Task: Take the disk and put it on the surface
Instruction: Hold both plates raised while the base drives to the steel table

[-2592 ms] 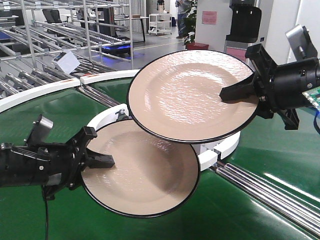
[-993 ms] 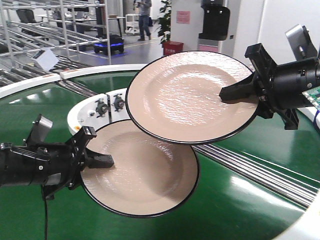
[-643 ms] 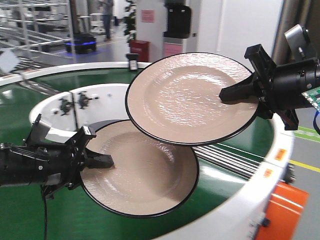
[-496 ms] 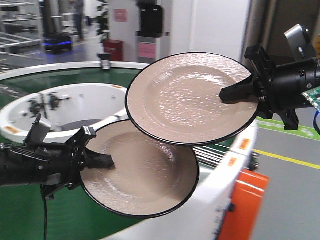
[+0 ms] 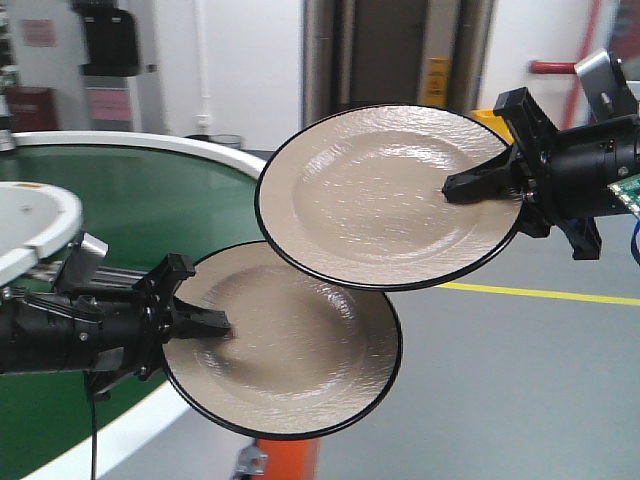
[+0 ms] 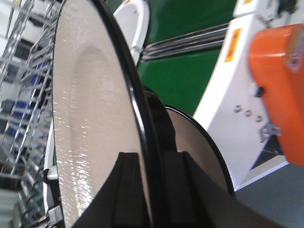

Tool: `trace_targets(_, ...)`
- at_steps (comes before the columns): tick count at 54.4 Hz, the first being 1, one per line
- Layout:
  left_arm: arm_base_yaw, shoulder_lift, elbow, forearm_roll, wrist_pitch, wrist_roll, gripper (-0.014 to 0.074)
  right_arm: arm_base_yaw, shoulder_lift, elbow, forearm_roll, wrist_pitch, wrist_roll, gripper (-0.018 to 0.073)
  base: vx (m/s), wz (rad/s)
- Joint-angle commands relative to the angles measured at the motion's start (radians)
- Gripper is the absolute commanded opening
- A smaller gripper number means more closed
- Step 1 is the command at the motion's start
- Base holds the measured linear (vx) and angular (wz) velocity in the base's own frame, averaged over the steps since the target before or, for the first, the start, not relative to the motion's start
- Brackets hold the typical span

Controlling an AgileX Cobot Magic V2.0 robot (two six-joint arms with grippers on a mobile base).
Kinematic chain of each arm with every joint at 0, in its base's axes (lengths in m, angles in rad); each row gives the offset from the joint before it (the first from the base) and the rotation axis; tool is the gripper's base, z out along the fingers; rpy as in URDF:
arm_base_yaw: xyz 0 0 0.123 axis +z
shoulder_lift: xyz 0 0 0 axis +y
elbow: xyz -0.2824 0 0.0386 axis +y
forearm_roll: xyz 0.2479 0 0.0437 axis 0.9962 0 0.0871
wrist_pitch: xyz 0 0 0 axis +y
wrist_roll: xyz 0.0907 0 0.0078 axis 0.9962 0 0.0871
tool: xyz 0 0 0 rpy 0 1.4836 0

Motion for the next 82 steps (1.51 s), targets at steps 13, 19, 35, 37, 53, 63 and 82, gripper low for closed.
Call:
trace_targets(13, -0.003, -0.048, -0.036, -0.097, -0.010, -0.014, -0.0001, -0.003, -0.049, -0.045, 0.105, -0.072, 0.001, -0.0008, -0.02, -0.53)
trace_targets(19, -0.003, -0.048, -0.036, -0.097, -0.010, -0.014, -0.0001, -0.003, -0.049, -0.045, 0.105, -0.072, 0.001, -0.0008, 0.05, -0.37)
trace_targets(35, -0.003, -0.048, -0.036, -0.097, -0.010, -0.014, -0.0001, -0.003, -0.049, -0.045, 0.105, -0.072, 0.001, -0.0008, 0.10, -0.29)
trace_targets(37, -0.003, -0.048, -0.036, -0.097, -0.010, -0.014, -0.0001, -0.003, -0.049, -0.045, 0.105, -0.072, 0.001, -0.0008, 0.13, -0.30)
trace_targets(53, -0.003, -0.048, -0.036, -0.097, -0.010, -0.014, -0.0001, -0.003, -0.049, -0.045, 0.105, -0.072, 0.001, -0.0008, 0.15, -0.29)
trace_targets(63, -0.003, -0.048, -0.036, -0.097, -0.010, -0.014, -0.0001, -0.003, -0.049, -0.045, 0.105, -0.072, 0.001, -0.0008, 0.18, -0.26)
trace_targets(82, -0.003, -0.048, -0.036, -0.097, -0.010, -0.014, -0.0001, -0.003, -0.049, -0.045, 0.105, -0.072, 0.001, -0.0008, 0.22, -0.25)
